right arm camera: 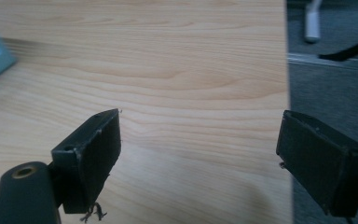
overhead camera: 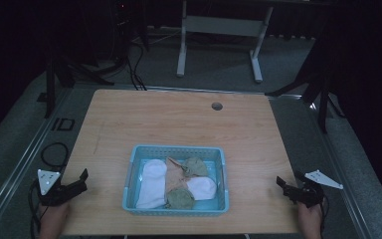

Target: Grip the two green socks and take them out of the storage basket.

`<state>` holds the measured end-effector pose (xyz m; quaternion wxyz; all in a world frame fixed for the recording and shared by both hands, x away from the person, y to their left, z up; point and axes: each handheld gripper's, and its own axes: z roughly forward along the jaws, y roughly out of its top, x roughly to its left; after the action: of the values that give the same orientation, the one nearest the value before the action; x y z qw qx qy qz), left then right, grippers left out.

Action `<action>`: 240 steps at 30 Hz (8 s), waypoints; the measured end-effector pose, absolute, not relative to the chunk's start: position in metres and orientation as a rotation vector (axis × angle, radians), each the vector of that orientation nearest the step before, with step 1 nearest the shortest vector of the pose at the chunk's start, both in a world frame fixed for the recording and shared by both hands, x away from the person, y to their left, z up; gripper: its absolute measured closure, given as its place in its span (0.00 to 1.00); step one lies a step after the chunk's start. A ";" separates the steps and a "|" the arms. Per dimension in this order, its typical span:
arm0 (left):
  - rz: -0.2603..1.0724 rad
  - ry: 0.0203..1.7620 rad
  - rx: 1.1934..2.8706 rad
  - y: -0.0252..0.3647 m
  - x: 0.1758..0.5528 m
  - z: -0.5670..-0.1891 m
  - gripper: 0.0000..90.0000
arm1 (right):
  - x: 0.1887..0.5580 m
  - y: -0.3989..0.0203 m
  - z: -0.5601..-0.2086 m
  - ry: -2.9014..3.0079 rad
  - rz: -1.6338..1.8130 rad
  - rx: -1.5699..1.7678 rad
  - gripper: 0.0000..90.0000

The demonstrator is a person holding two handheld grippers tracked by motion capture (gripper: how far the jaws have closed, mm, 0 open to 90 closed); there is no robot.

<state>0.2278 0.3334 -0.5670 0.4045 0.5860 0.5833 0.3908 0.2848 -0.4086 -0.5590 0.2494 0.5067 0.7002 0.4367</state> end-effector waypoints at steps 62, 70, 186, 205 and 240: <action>0.973 1.445 1.506 0.332 0.228 -0.567 0.00 | 0.305 -0.325 -0.490 2.941 0.866 0.659 0.14; 0.976 1.444 1.509 0.332 0.228 -0.567 0.00 | 0.303 -0.305 -0.475 2.951 0.853 0.570 0.15; 0.986 1.429 1.527 0.331 0.228 -0.567 0.00 | 0.308 -0.087 -0.435 2.995 0.621 -0.108 0.89; 0.982 1.436 1.524 0.331 0.228 -0.567 0.00 | 0.313 -0.147 -0.368 2.878 0.741 0.019 0.89; 0.985 1.442 1.523 0.331 0.228 -0.567 0.00 | 0.322 -0.295 -0.428 2.871 0.690 0.569 0.89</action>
<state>0.2283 0.3308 -0.5669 0.4006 0.6023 0.5702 0.3894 0.3224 -0.2954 -0.4277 0.0674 0.1887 0.9526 0.2290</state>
